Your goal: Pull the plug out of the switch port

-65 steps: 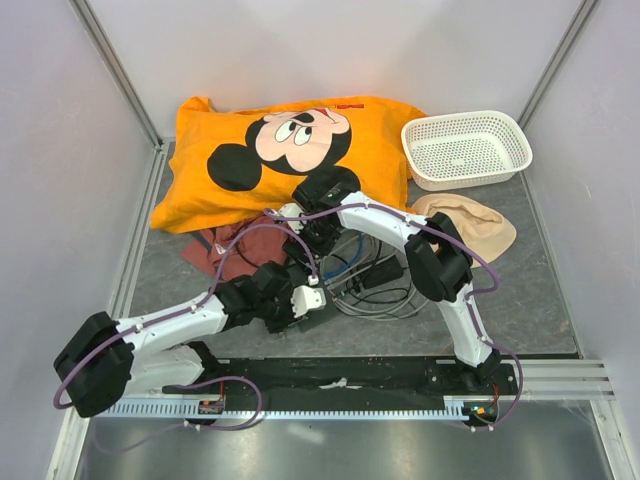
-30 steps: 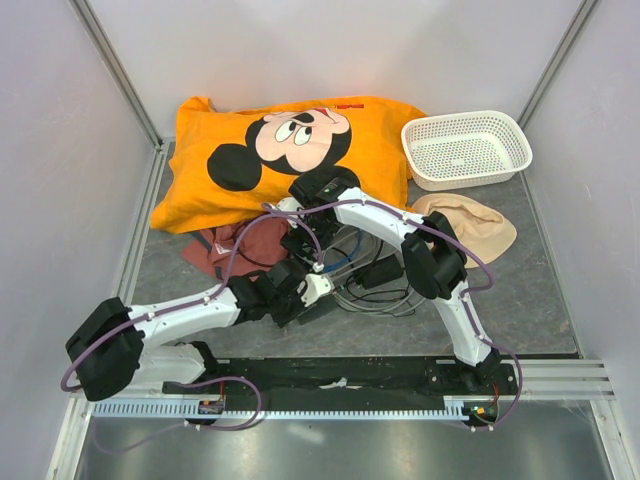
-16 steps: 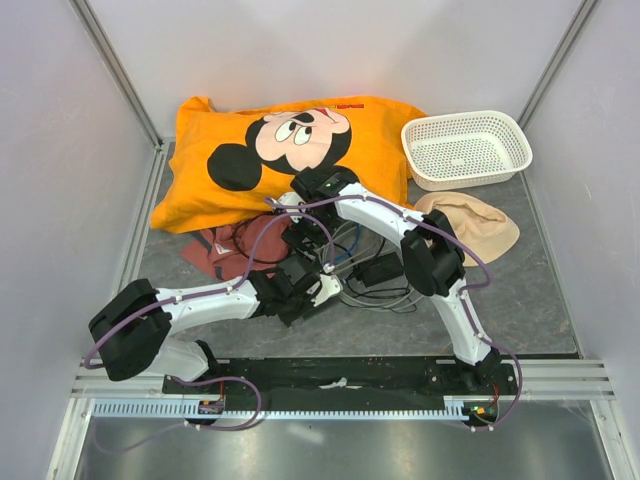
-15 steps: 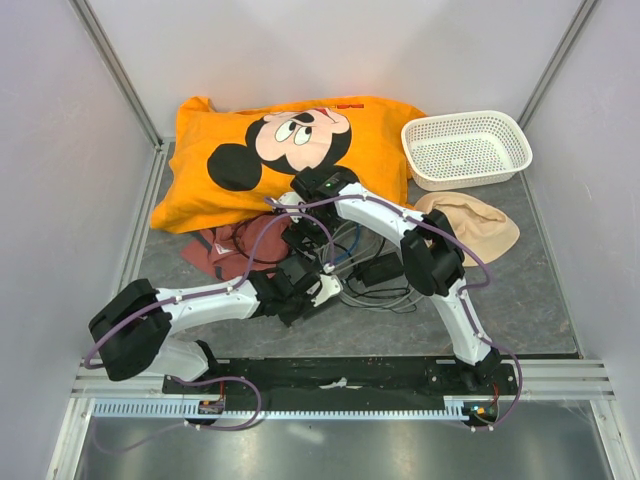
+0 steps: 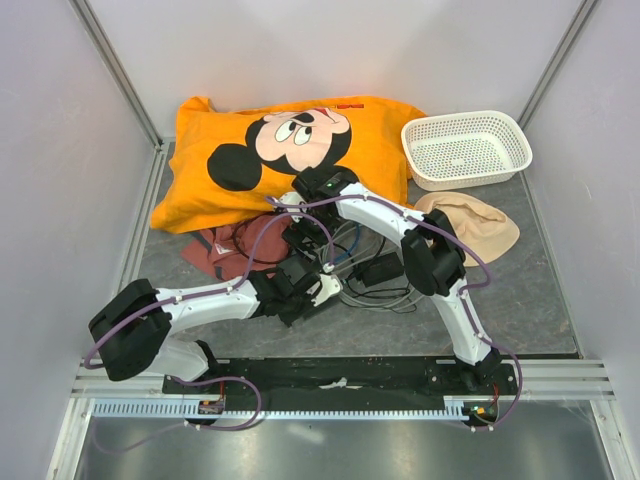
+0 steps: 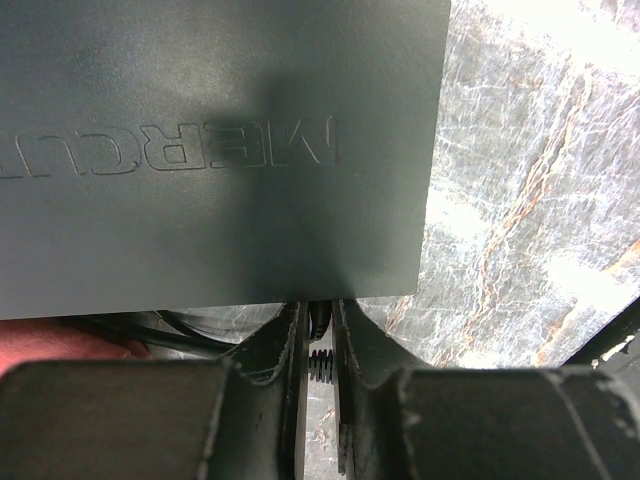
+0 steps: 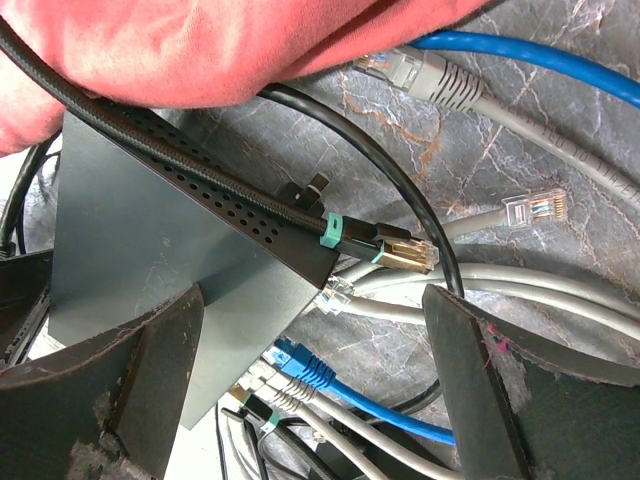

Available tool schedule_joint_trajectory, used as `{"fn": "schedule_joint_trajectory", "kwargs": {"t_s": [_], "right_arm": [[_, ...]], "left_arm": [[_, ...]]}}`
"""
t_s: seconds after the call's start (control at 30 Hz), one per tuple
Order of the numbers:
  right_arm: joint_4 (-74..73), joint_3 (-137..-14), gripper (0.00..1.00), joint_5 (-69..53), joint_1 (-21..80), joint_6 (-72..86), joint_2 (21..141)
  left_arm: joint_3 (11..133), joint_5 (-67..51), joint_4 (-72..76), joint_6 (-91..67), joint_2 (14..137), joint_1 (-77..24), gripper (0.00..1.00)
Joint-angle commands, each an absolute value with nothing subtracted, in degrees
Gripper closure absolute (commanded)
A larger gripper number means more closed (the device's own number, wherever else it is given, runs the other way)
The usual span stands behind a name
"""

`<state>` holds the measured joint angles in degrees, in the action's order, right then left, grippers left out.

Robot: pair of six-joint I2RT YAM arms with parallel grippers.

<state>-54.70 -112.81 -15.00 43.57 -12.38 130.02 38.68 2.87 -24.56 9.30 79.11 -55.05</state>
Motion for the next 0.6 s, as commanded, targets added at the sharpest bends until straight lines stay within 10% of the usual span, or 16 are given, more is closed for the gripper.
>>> {"fn": "schedule_joint_trajectory", "kwargs": {"t_s": [0.0, 0.57], "right_arm": [[-51.0, -110.1, 0.02, -11.3, 43.2, -12.4, 129.9], [-51.2, -109.3, 0.02, -8.4, 41.1, -13.6, 130.7]], "left_arm": [[40.9, 1.8, -19.9, 9.6, 77.7, -55.5, 0.98], [35.2, -2.3, -21.2, 18.6, 73.4, -55.5, 0.98]]}}
